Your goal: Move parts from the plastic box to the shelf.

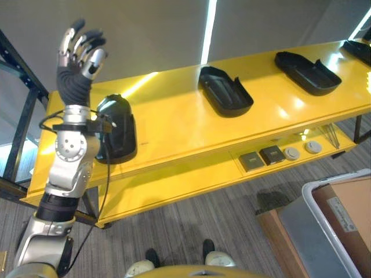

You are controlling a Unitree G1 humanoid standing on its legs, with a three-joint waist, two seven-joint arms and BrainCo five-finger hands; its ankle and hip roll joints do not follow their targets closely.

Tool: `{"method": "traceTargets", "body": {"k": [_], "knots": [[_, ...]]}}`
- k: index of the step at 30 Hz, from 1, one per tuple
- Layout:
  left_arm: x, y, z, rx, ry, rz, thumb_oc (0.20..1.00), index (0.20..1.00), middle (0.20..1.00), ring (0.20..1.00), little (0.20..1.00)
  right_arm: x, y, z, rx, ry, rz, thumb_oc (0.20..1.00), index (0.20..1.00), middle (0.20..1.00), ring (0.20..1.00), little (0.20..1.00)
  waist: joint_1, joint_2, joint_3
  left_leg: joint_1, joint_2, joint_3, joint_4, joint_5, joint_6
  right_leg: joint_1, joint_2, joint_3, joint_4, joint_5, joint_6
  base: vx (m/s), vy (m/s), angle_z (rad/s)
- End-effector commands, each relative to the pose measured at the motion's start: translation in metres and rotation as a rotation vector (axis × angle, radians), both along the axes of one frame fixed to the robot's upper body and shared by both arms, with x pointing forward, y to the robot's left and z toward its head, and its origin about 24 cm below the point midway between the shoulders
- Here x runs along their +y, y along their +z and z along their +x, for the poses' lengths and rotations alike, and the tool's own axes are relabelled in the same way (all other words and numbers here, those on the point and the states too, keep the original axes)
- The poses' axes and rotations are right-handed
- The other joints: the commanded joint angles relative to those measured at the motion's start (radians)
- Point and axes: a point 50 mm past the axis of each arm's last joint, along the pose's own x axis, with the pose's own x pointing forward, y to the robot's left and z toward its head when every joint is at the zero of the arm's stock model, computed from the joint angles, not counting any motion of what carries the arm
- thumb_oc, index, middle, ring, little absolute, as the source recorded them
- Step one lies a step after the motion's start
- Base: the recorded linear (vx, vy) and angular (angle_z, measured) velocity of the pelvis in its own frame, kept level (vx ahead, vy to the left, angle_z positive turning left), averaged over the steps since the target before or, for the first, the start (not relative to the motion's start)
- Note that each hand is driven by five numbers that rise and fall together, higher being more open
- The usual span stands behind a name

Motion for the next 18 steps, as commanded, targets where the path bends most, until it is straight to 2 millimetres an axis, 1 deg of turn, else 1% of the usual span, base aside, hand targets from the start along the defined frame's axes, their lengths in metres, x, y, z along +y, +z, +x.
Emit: {"method": "traceTargets", "body": {"k": [1, 2, 3, 4, 5, 6, 7, 9, 10, 11, 12, 15, 16, 17, 18], "knots": [[-0.006, -0.015, 0.002, 0.139, -0.245, 0.042, 1.000, 1.000, 1.000, 1.000, 1.000, -0.004, -0.002, -0.026, 0.091, -0.014, -0.049, 1.000, 1.000, 1.000, 1.000, 1.000, 0.036, 0.004, -0.042, -0.052, 0.104, 0.023, 0.089, -0.044, -0.039, -0.017, -0.048, -0.026, 0.060, -0.098, 0.042, -0.01, -0.007, 0.08], [-0.007, -0.018, 0.000, 0.154, -0.269, 0.050, 1.000, 1.000, 1.000, 1.000, 1.000, -0.004, -0.002, -0.026, 0.091, -0.017, -0.049, 1.000, 1.000, 1.000, 1.000, 1.000, 0.039, 0.005, -0.042, -0.053, 0.104, 0.022, 0.090, -0.044, -0.039, -0.017, -0.048, -0.028, 0.060, -0.097, 0.042, -0.01, -0.006, 0.08], [-0.009, -0.034, -0.005, 0.223, -0.358, 0.065, 1.000, 1.000, 1.000, 1.000, 1.000, -0.002, -0.003, -0.029, 0.088, -0.028, -0.048, 1.000, 1.000, 1.000, 1.000, 1.000, 0.051, 0.007, -0.038, -0.056, 0.102, 0.015, 0.094, -0.046, -0.039, -0.016, -0.051, -0.032, 0.061, -0.097, 0.043, 0.00, -0.001, 0.06], [-0.009, -0.038, -0.006, 0.241, -0.376, 0.069, 1.000, 1.000, 1.000, 1.000, 1.000, -0.002, -0.003, -0.029, 0.088, -0.031, -0.049, 1.000, 1.000, 1.000, 1.000, 1.000, 0.054, 0.008, -0.037, -0.057, 0.102, 0.014, 0.095, -0.046, -0.038, -0.016, -0.052, -0.033, 0.062, -0.097, 0.043, -0.01, 0.005, 0.07], [-0.008, -0.051, -0.009, 0.309, -0.438, 0.059, 1.000, 1.000, 1.000, 1.000, 1.000, -0.001, -0.003, -0.030, 0.086, -0.038, -0.050, 1.000, 1.000, 1.000, 1.000, 1.000, 0.062, 0.011, -0.034, -0.060, 0.101, 0.009, 0.098, -0.047, -0.038, -0.016, -0.054, -0.036, 0.062, -0.096, 0.044, -0.01, 0.011, 0.06], [-0.007, -0.058, -0.010, 0.339, -0.461, 0.065, 1.000, 1.000, 1.000, 1.000, 1.000, -0.001, -0.003, -0.031, 0.084, -0.041, -0.052, 1.000, 1.000, 1.000, 1.000, 1.000, 0.066, 0.012, -0.032, -0.062, 0.100, 0.008, 0.100, -0.048, -0.037, -0.016, -0.055, -0.037, 0.062, -0.096, 0.044, -0.01, 0.021, 0.05], [-0.005, -0.073, -0.012, 0.394, -0.490, 0.105, 1.000, 1.000, 1.000, 1.000, 1.000, -0.002, -0.002, -0.032, 0.084, -0.047, -0.056, 1.000, 1.000, 1.000, 1.000, 1.000, 0.073, 0.016, -0.030, -0.066, 0.099, 0.004, 0.103, -0.050, -0.035, -0.018, -0.057, -0.038, 0.063, -0.095, 0.045, -0.02, 0.024, 0.04], [0.001, -0.095, -0.021, 0.484, -0.532, 0.125, 1.000, 1.000, 1.000, 1.000, 1.000, -0.005, -0.001, -0.032, 0.077, -0.056, -0.062, 1.000, 1.000, 1.000, 1.000, 1.000, 0.085, 0.021, -0.022, -0.074, 0.096, -0.006, 0.108, -0.052, -0.035, -0.021, -0.059, -0.041, 0.065, -0.094, 0.045, -0.04, 0.040, 0.06], [0.003, -0.121, -0.026, 0.599, -0.576, 0.105, 1.000, 1.000, 1.000, 1.000, 1.000, -0.007, 0.000, -0.032, 0.072, -0.063, -0.069, 1.000, 1.000, 1.000, 1.000, 1.000, 0.097, 0.027, -0.017, -0.081, 0.092, -0.015, 0.109, -0.053, -0.033, -0.024, -0.062, -0.044, 0.065, -0.093, 0.045, -0.05, 0.049, 0.11], [0.003, -0.127, -0.028, 0.621, -0.591, 0.103, 1.000, 1.000, 1.000, 1.000, 1.000, -0.008, 0.000, -0.032, 0.071, -0.064, -0.071, 1.000, 1.000, 1.000, 1.000, 1.000, 0.099, 0.029, -0.015, -0.082, 0.091, -0.018, 0.109, -0.054, -0.032, -0.025, -0.062, -0.044, 0.065, -0.093, 0.045, -0.05, 0.059, 0.18], [0.002, -0.150, -0.035, 0.712, -0.615, 0.120, 1.000, 1.000, 1.000, 1.000, 1.000, -0.010, 0.001, -0.030, 0.068, -0.066, -0.077, 1.000, 1.000, 1.000, 1.000, 1.000, 0.106, 0.034, -0.008, -0.084, 0.087, -0.027, 0.113, -0.057, -0.029, -0.024, -0.065, -0.047, 0.066, -0.093, 0.046, -0.03, 0.035, 0.17], [0.002, -0.174, -0.045, 0.810, -0.619, 0.127, 1.000, 1.000, 1.000, 1.000, 1.000, -0.014, 0.002, -0.027, 0.063, -0.064, -0.084, 1.000, 1.000, 1.000, 1.000, 1.000, 0.110, 0.037, -0.007, -0.090, 0.083, -0.034, 0.114, -0.056, -0.027, -0.030, -0.066, -0.046, 0.069, -0.093, 0.046, -0.02, 0.032, 0.12], [0.000, -0.190, -0.051, 0.869, -0.623, 0.100, 1.000, 1.000, 1.000, 1.000, 1.000, -0.016, 0.003, -0.025, 0.061, -0.061, -0.089, 1.000, 1.000, 1.000, 1.000, 1.000, 0.112, 0.039, -0.002, -0.090, 0.081, -0.038, 0.113, -0.057, -0.025, -0.030, -0.067, -0.047, 0.071, -0.094, 0.046, -0.02, 0.038, 0.09], [-0.002, -0.196, -0.054, 0.891, -0.624, 0.079, 0.909, 0.909, 0.909, 0.909, 0.909, -0.017, 0.004, -0.024, 0.060, -0.060, -0.091, 1.000, 1.000, 1.000, 1.000, 1.000, 0.113, 0.040, -0.002, -0.090, 0.080, -0.039, 0.113, -0.057, -0.024, -0.030, -0.068, -0.048, 0.072, -0.095, 0.046, -0.02, 0.043, 0.11], [-0.004, -0.205, -0.059, 0.916, -0.620, 0.064, 0.576, 0.576, 0.576, 0.576, 0.576, -0.017, 0.004, -0.023, 0.058, -0.056, -0.095, 1.000, 1.000, 1.000, 1.000, 1.000, 0.115, 0.041, 0.000, -0.089, 0.078, -0.040, 0.111, -0.057, -0.022, -0.031, -0.069, -0.049, 0.074, -0.094, 0.046, -0.01, 0.022, 0.12]]}}
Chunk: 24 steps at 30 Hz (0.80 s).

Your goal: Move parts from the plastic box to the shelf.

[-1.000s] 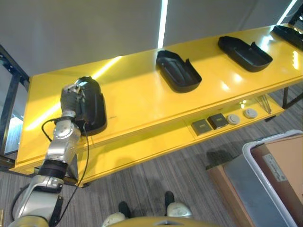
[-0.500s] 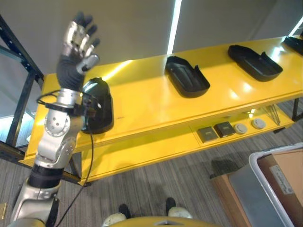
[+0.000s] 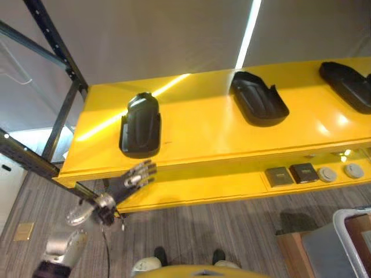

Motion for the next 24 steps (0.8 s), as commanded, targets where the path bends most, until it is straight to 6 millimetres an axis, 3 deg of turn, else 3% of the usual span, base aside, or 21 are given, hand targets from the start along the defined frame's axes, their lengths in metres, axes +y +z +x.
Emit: {"method": "traceTargets", "body": {"k": [1, 3, 8, 13, 24], "knots": [[-0.007, 0.027, 0.016, -0.186, -0.025, -0.015, 0.460, 0.460, 0.460, 0.460, 0.460, -0.008, 0.002, -0.003, 0.034, -0.008, -0.041, 1.000, 1.000, 1.000, 1.000, 1.000, 0.000, -0.024, 0.029, -0.054, 0.083, 0.020, 0.111, -0.065, -0.026, -0.031, -0.065, 0.005, 0.075, -0.077, 0.045, -0.01, 0.014, 0.10], [-0.009, 0.024, 0.014, -0.183, -0.010, -0.022, 0.200, 0.200, 0.200, 0.200, 0.200, -0.008, 0.002, -0.001, 0.034, -0.009, -0.040, 1.000, 1.000, 1.000, 1.000, 1.000, 0.002, -0.025, 0.032, -0.052, 0.082, 0.019, 0.111, -0.065, -0.025, -0.030, -0.066, 0.003, 0.076, -0.076, 0.044, -0.01, 0.003, 0.06], [-0.014, 0.023, 0.017, -0.205, 0.044, -0.064, 0.200, 0.200, 0.200, 0.200, 0.200, -0.004, 0.000, -0.003, 0.030, -0.015, -0.031, 1.000, 1.000, 1.000, 1.000, 1.000, -0.002, -0.030, 0.034, -0.043, 0.081, 0.024, 0.108, -0.068, -0.022, -0.026, -0.067, 0.000, 0.076, -0.073, 0.044, 0.00, 0.000, 0.01], [-0.023, 0.036, 0.026, -0.290, 0.049, -0.072, 0.200, 0.200, 0.200, 0.200, 0.200, -0.001, -0.001, -0.002, 0.026, -0.011, -0.026, 1.000, 1.000, 1.000, 1.000, 1.000, -0.016, -0.036, 0.035, -0.038, 0.086, 0.034, 0.109, -0.068, -0.023, -0.030, -0.066, 0.007, 0.078, -0.070, 0.044, 0.00, 0.000, 0.00], [-0.015, 0.044, 0.046, -0.345, 0.218, 0.012, 0.200, 0.200, 0.200, 0.200, 0.200, -0.002, -0.001, -0.003, 0.037, 0.014, -0.025, 1.000, 1.000, 1.000, 1.000, 1.000, -0.036, -0.041, 0.024, -0.029, 0.088, 0.046, 0.103, -0.070, -0.023, -0.033, -0.062, 0.023, 0.078, -0.070, 0.045, 0.00, 0.000, 0.00]]}}
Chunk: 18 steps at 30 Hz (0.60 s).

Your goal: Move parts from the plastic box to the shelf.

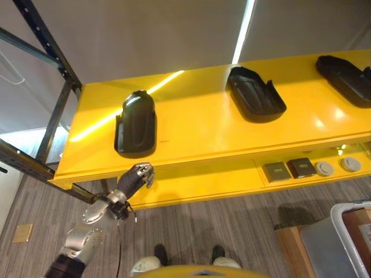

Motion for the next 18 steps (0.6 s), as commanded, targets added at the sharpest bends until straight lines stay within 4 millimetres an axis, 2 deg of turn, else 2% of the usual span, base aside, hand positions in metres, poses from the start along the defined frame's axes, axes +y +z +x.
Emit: {"method": "traceTargets", "body": {"k": [1, 7, 13, 18], "knots": [[0.000, 0.025, 0.015, -0.159, 0.046, 0.022, 0.200, 0.200, 0.200, 0.200, 0.200, -0.003, 0.000, -0.004, 0.047, 0.015, -0.030, 1.000, 1.000, 1.000, 1.000, 1.000, 0.003, -0.021, -0.001, -0.029, 0.087, 0.049, 0.103, -0.073, -0.020, -0.036, -0.062, 0.028, 0.078, -0.066, 0.042, 0.00, 0.000, 0.00], [0.010, 0.022, 0.027, -0.180, 0.175, 0.074, 0.200, 0.200, 0.200, 0.200, 0.200, -0.003, 0.000, -0.004, 0.056, 0.042, -0.030, 1.000, 1.000, 1.000, 1.000, 1.000, -0.008, -0.027, -0.004, -0.025, 0.090, 0.052, 0.105, -0.073, -0.021, -0.037, -0.060, 0.038, 0.083, -0.068, 0.041, 0.01, -0.002, -0.04], [0.016, 0.036, 0.041, -0.242, 0.266, 0.076, 0.200, 0.200, 0.200, 0.200, 0.200, -0.003, 0.000, -0.002, 0.059, 0.064, -0.029, 1.000, 1.000, 1.000, 1.000, 1.000, -0.017, -0.030, -0.005, -0.019, 0.093, 0.053, 0.104, -0.072, -0.020, -0.035, -0.057, 0.044, 0.085, -0.069, 0.037, 0.00, -0.001, -0.03], [0.013, 0.053, 0.050, -0.308, 0.269, 0.037, 0.200, 0.200, 0.200, 0.200, 0.200, -0.004, 0.000, -0.001, 0.065, 0.075, -0.026, 1.000, 1.000, 1.000, 1.000, 1.000, -0.024, -0.033, -0.008, -0.014, 0.097, 0.057, 0.105, -0.071, -0.022, -0.032, -0.054, 0.049, 0.085, -0.070, 0.036, 0.00, -0.004, -0.01]]}}
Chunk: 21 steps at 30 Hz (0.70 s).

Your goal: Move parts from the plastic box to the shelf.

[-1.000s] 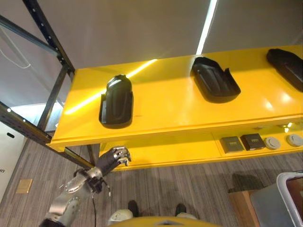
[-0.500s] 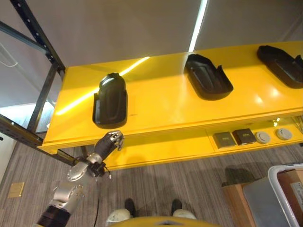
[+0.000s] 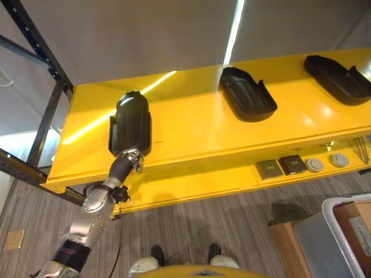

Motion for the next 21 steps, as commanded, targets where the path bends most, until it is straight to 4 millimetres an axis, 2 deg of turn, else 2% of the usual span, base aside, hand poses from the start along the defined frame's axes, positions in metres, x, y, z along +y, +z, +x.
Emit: {"method": "traceTargets", "body": {"k": [1, 4, 6, 14, 21], "knots": [[-0.004, 0.047, 0.020, -0.233, 0.005, -0.034, 0.200, 0.200, 0.200, 0.200, 0.200, -0.004, 0.000, -0.008, 0.071, 0.053, -0.025, 1.000, 1.000, 1.000, 1.000, 1.000, 0.000, -0.022, -0.015, -0.036, 0.095, 0.038, 0.106, -0.067, -0.024, -0.043, -0.056, 0.031, 0.085, -0.072, 0.038, 0.00, 0.000, 0.00], [-0.011, 0.060, 0.024, -0.266, -0.016, -0.042, 0.200, 0.200, 0.200, 0.200, 0.200, -0.005, 0.000, -0.008, 0.070, 0.049, -0.021, 1.000, 1.000, 1.000, 1.000, 1.000, -0.006, -0.022, -0.014, -0.034, 0.098, 0.042, 0.107, -0.066, -0.025, -0.041, -0.055, 0.032, 0.086, -0.072, 0.038, 0.00, 0.000, 0.00], [-0.012, 0.061, 0.025, -0.263, -0.011, -0.040, 0.200, 0.200, 0.200, 0.200, 0.200, -0.005, 0.000, -0.008, 0.071, 0.049, -0.021, 1.000, 1.000, 1.000, 1.000, 1.000, -0.007, -0.022, -0.015, -0.033, 0.098, 0.044, 0.106, -0.065, -0.026, -0.041, -0.054, 0.032, 0.086, -0.071, 0.039, 0.01, -0.007, -0.03], [-0.009, 0.050, 0.031, -0.205, 0.042, -0.036, 0.200, 0.200, 0.200, 0.200, 0.200, -0.006, 0.001, -0.007, 0.069, 0.045, -0.016, 1.000, 1.000, 1.000, 1.000, 1.000, -0.019, -0.025, -0.017, -0.034, 0.102, 0.054, 0.110, -0.066, -0.028, -0.045, -0.051, 0.043, 0.085, -0.072, 0.039, 0.00, -0.005, -0.04], [0.002, 0.039, 0.032, -0.185, 0.094, -0.023, 0.200, 0.200, 0.200, 0.200, 0.200, -0.008, 0.001, -0.006, 0.065, 0.050, -0.022, 1.000, 1.000, 1.000, 1.000, 1.000, -0.021, -0.025, -0.012, -0.043, 0.103, 0.055, 0.116, -0.067, -0.029, -0.054, -0.050, 0.049, 0.086, -0.072, 0.037, -0.01, 0.001, -0.02]]}}
